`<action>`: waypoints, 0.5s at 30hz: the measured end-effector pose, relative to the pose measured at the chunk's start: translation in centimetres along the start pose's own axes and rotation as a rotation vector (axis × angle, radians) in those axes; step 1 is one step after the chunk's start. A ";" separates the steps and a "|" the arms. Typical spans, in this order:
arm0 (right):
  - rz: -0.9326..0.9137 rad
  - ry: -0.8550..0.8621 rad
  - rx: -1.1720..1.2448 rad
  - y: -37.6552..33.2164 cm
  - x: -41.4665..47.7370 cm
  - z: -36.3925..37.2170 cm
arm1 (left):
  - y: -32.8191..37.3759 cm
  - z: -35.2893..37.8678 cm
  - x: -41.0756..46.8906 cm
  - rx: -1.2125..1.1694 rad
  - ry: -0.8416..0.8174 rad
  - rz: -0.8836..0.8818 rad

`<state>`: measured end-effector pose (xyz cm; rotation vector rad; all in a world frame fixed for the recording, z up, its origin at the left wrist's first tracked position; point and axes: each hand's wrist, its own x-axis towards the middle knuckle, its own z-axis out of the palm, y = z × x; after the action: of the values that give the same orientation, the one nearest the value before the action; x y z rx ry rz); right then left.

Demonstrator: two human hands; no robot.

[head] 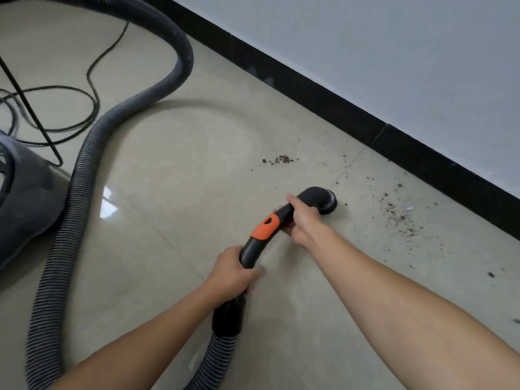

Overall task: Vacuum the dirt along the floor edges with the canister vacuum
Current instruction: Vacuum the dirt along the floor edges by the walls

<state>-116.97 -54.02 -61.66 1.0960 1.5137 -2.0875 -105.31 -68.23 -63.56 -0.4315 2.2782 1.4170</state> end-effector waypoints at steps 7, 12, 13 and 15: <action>0.011 -0.129 -0.095 4.2 1.2 5.8 | -3.4 -3.4 -1.7 -0.059 0.150 -0.089; 0.067 -0.317 -0.243 8.2 0.3 12.3 | -6.0 -6.5 -3.4 -0.104 0.353 -0.167; 0.064 -0.309 -0.246 8.2 0.5 12.3 | -5.9 -6.5 -3.1 -0.105 0.349 -0.171; 0.044 -0.263 -0.243 7.2 1.4 11.2 | -5.1 -5.7 -1.9 -0.106 0.307 -0.158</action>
<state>-117.44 -66.68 -65.83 0.7289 1.5462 -1.8722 -102.34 -75.51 -64.34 -0.8976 2.3444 1.4791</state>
